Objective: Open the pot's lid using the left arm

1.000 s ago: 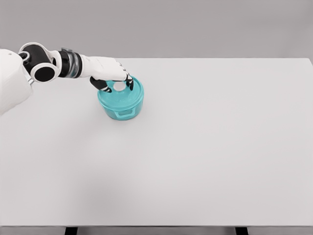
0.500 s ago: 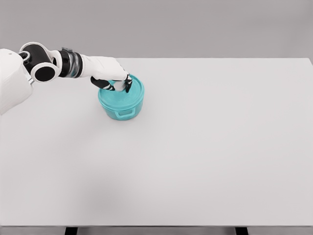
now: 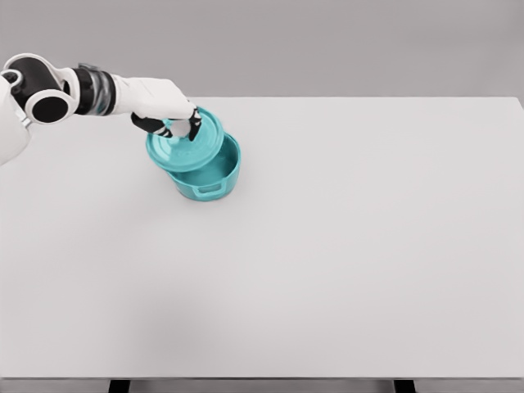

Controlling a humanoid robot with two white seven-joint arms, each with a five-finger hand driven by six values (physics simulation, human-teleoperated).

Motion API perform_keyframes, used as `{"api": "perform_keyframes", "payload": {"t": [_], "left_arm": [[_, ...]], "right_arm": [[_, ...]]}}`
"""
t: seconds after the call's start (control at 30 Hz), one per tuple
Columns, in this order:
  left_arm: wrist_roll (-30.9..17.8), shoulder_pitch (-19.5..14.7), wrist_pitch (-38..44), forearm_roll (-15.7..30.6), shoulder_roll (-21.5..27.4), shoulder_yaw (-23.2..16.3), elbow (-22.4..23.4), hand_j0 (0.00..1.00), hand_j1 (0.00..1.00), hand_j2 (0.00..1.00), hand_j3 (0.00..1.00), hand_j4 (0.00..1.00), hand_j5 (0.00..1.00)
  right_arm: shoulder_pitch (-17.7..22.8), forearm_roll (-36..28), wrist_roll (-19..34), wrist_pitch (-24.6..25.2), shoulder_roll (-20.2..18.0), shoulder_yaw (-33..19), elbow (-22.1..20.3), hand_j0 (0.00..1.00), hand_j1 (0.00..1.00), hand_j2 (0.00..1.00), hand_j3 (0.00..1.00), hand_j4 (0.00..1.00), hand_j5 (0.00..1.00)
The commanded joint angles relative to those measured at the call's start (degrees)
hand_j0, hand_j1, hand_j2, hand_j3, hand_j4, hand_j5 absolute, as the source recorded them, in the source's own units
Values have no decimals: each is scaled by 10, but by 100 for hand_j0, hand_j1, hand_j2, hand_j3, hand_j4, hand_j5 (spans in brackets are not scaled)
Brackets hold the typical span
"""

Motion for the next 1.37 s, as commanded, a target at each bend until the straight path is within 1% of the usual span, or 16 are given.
{"api": "perform_keyframes", "payload": {"t": [0.0, 0.13, 0.23, 0.4, 0.53, 0.63, 0.67, 0.7, 0.77, 0.97, 1.07, 1.1, 1.13, 1.17, 1.2, 1.33], "left_arm": [[0, 0, 1, -10, 22, 0, 0, 49, 49, 49, 49, 49, 49], [0, 1, 1, -34, 47, 0, 2, 49, 49, 49, 49, 49, 49], [0, 3, 1, -55, 67, -1, 17, 49, 49, 49, 49, 49, 49], [0, 6, 2, -107, 73, -1, 76, 49, 49, 49, 49, 49, 49], [0, 15, 0, -111, 73, -1, 83, 51, 51, 51, 51, 51, 51], [0, 21, 0, -110, 73, -1, 83, 54, 54, 54, 54, 54, 54], [0, 21, 1, -109, 72, 0, 83, 63, 63, 63, 63, 63, 63], [0, 21, 3, -106, 72, 0, 84, 77, 77, 77, 77, 77, 77], [0, 21, 3, -105, 72, 0, 84, 99, 99, 99, 99, 99, 99], [0, 21, 4, -104, 73, 0, 90, 100, 100, 100, 100, 100, 100], [0, 18, 0, -97, 75, 0, 96, 100, 100, 100, 100, 100, 100], [0, 20, 0, -79, 89, 1, 116, 100, 100, 100, 100, 100, 100], [0, 20, 2, -53, 91, 4, 143, 100, 100, 100, 100, 100, 100], [0, 20, 2, -1, 91, 7, 188, 100, 100, 100, 100, 100, 100], [0, 21, 0, 20, 91, 8, 215, 100, 100, 100, 100, 100, 100], [0, 21, 0, 22, 88, 8, 220, 100, 100, 100, 100, 100, 100]], "right_arm": [[0, 0, 0, 0, 0, 0, 0, 100, 100, 100, 100, 100, 100], [0, 0, 0, 0, 0, 0, 0, 100, 100, 100, 100, 100, 100], [0, 0, 0, 0, 0, 0, 0, 100, 100, 100, 100, 100, 100], [0, 0, 0, 0, 0, 0, 0, 100, 100, 100, 100, 100, 100], [0, 0, 0, 0, 0, 0, 0, 100, 100, 100, 100, 100, 100], [0, 0, 0, 0, 0, 0, 0, 100, 100, 100, 100, 100, 100], [0, 0, 0, 0, 0, 0, 0, 100, 100, 100, 100, 100, 100], [0, 0, 0, 0, 0, 0, 0, 100, 100, 100, 100, 100, 100], [0, 0, 0, 0, 0, 0, 0, 100, 100, 100, 100, 100, 100], [0, 0, 0, 0, 0, 0, 0, 100, 100, 100, 100, 100, 100], [0, 0, 0, 0, 0, 0, 0, 100, 100, 100, 100, 100, 100], [0, 0, 0, 0, 0, 0, 0, 100, 100, 100, 100, 100, 100], [0, 0, 0, 0, 0, 0, 0, 100, 100, 100, 100, 100, 100], [0, 0, 0, 0, 0, 0, 1, 100, 100, 100, 100, 100, 100], [0, 0, 0, 0, 0, 0, 0, 100, 100, 100, 100, 100, 100], [0, 0, 0, 0, 0, 0, 1, 100, 100, 100, 100, 100, 100]]}}
